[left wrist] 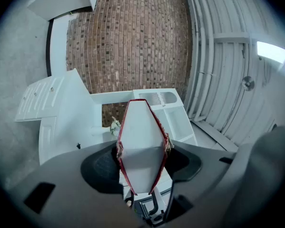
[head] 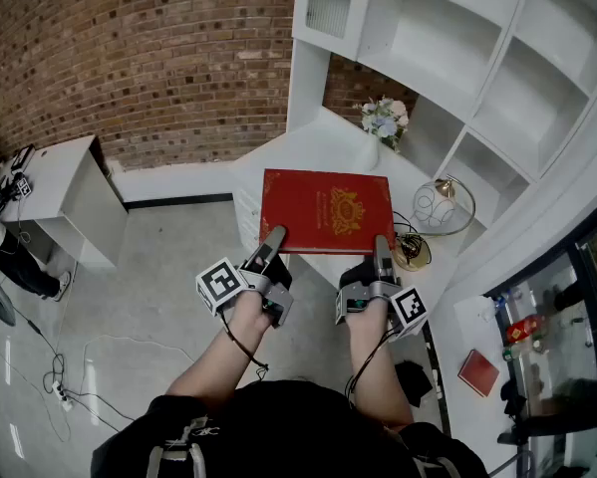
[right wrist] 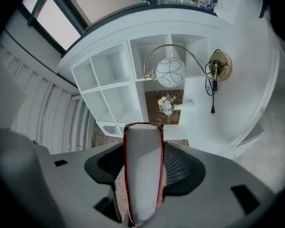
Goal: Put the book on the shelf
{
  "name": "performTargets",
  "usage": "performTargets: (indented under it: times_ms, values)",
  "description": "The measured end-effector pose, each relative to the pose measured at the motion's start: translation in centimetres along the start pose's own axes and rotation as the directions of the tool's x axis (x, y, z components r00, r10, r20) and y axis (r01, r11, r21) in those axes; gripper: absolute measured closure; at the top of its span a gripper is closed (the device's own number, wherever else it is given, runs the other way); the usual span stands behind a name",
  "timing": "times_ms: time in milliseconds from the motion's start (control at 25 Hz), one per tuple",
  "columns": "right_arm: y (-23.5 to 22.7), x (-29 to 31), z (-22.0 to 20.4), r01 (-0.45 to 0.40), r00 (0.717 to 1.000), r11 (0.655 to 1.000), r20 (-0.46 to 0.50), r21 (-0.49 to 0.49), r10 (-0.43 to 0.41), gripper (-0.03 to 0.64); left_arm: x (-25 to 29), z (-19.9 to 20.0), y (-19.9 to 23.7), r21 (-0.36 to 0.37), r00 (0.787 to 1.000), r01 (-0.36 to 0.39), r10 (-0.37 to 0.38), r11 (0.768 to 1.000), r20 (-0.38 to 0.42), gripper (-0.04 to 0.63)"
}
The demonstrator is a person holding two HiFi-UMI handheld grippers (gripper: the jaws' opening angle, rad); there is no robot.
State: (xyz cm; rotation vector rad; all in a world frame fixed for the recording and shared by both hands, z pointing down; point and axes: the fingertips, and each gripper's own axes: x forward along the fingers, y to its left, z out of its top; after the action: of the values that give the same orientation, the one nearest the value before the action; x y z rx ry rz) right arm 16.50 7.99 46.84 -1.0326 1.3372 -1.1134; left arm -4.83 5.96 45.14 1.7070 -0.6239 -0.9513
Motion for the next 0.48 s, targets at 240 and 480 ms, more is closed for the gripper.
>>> performTargets:
  times_ms: [240, 480]
  values:
    - [0.0, -1.2, -0.4, 0.002, 1.0, 1.0, 0.001, -0.009, -0.002, 0.359, -1.4, -0.3, 0.6, 0.002, 0.999, -0.049, 0.049, 0.999, -0.012, 0.347]
    - [-0.1, -2.2, -0.7, 0.014, 1.0, 1.0, 0.009, -0.011, -0.014, 0.359, -2.2, -0.7, 0.4, -0.015, 0.999, -0.038, 0.038, 0.999, -0.019, 0.345]
